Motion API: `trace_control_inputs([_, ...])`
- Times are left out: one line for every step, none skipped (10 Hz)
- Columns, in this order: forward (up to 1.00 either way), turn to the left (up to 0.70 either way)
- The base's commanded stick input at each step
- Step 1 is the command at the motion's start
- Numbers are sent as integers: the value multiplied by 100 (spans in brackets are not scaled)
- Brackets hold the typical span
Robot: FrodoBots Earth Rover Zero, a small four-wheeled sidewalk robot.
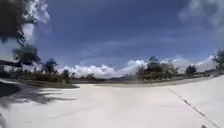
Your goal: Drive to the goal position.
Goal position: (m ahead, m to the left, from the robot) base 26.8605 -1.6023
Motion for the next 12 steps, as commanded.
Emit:
trace_control_inputs([85,31])
trace_control_inputs([85,12])
trace_control_inputs([85,4])
trace_control_inputs([85,4])
trace_control_inputs([85,4])
trace_control_inputs([85,4])
trace_control_inputs([85,4])
trace_control_inputs([85,4])
trace_control_inputs([85,4])
trace_control_inputs([85,4])
trace_control_inputs([85,4])
trace_control_inputs([85,4])
